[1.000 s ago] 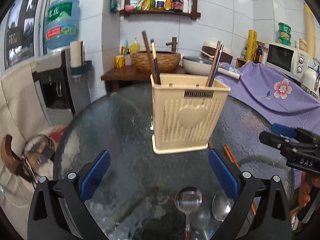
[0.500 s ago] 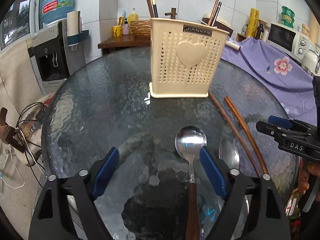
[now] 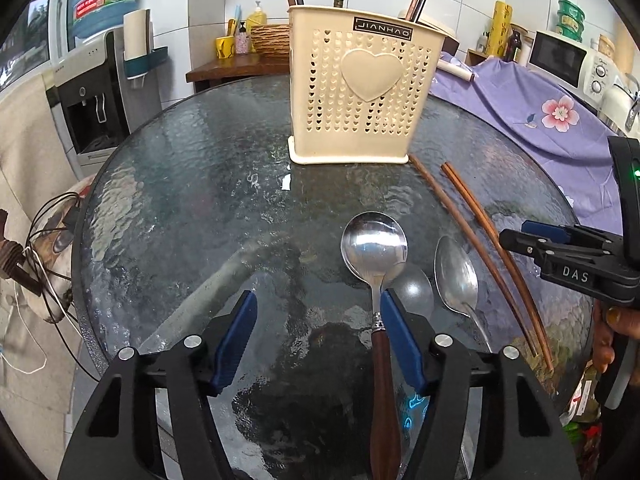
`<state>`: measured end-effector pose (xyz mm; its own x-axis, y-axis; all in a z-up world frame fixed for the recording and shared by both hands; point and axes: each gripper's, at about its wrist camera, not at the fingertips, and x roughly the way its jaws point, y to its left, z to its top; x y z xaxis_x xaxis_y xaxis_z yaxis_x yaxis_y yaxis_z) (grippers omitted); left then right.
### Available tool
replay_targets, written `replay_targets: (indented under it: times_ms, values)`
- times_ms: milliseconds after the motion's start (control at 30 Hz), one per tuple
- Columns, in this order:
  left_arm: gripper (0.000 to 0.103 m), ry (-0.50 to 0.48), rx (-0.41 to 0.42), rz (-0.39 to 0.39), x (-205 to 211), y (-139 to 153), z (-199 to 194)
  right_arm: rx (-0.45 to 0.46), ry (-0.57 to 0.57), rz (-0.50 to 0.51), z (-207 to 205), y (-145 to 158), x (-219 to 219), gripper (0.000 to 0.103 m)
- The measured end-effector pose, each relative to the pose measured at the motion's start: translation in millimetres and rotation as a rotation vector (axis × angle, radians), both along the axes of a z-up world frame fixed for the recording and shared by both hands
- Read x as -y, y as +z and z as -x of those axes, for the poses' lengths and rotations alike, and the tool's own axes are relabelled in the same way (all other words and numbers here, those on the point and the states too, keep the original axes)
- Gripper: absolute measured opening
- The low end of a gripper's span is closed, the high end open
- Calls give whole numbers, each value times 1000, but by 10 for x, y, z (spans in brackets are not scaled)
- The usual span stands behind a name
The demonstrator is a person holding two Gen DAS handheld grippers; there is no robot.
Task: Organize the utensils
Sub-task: 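Grasp the wooden-handled spoon with the left tool while the right tool approaches wooden chopsticks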
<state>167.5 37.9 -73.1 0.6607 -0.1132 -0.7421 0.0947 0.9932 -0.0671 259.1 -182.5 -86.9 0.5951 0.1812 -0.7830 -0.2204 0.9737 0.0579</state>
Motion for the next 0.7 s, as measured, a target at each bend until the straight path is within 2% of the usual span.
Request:
replay_targets:
  times_ms: [167, 567, 700]
  values:
    - [62, -23, -7, -2, 44, 3, 23, -10, -12, -12, -37, -9, 63, 50]
    - [59, -60, -21, -31, 189, -42, 65, -10, 6, 55, -219, -54, -84, 46]
    - [58, -39, -20, 7, 126, 13, -10, -7, 10, 62, -295, -54, -109, 46]
